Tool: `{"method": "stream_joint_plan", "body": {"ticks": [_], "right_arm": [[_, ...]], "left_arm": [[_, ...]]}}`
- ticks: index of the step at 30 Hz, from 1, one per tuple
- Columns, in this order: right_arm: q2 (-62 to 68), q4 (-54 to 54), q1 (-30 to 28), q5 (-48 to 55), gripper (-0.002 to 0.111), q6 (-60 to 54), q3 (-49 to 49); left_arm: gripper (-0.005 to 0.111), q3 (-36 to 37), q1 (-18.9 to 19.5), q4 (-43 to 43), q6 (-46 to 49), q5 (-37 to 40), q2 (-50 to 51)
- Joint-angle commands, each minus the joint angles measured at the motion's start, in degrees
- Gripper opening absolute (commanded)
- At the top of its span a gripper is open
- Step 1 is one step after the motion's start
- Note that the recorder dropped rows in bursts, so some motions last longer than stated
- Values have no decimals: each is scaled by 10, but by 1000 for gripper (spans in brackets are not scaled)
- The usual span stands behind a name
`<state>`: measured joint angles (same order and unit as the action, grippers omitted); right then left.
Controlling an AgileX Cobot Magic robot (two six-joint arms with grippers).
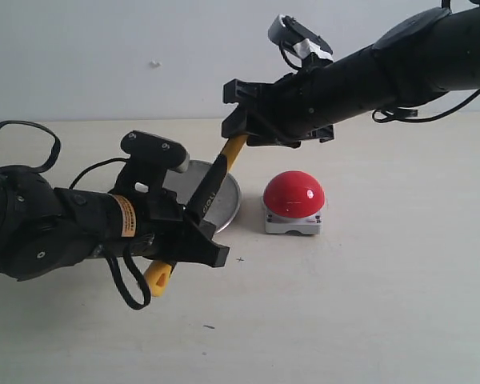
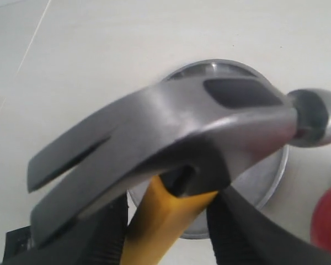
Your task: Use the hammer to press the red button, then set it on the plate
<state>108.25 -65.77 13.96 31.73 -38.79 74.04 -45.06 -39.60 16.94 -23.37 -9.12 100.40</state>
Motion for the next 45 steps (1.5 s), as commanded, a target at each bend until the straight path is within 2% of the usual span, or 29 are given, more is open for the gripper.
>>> {"method": "stream_joint_plan", "body": {"ticks": [1, 5, 17, 27, 32, 36, 45], "right_arm": [[-21, 99, 1, 12, 54, 53, 4], [-30, 180, 1, 12, 67, 108, 4], [-83, 204, 1, 12, 66, 113, -11], [-266, 224, 1, -113, 39, 92, -178], [-414, 223, 1, -221, 17, 89, -326], [-560, 221, 1, -269, 2, 89, -438], [-922, 203, 1, -281, 0, 89, -602]], "left_arm": [[0, -5, -3, 2, 5, -36, -12], [0, -5, -3, 2, 5, -36, -12], [0, -5, -3, 1, 5, -36, -14], [0, -5, -3, 1, 5, -40, -14], [0, -5, -3, 0, 5, -40, -14], [0, -10, -3, 0, 5, -40, -14], [0, -11, -3, -10, 4, -54, -14]]}}
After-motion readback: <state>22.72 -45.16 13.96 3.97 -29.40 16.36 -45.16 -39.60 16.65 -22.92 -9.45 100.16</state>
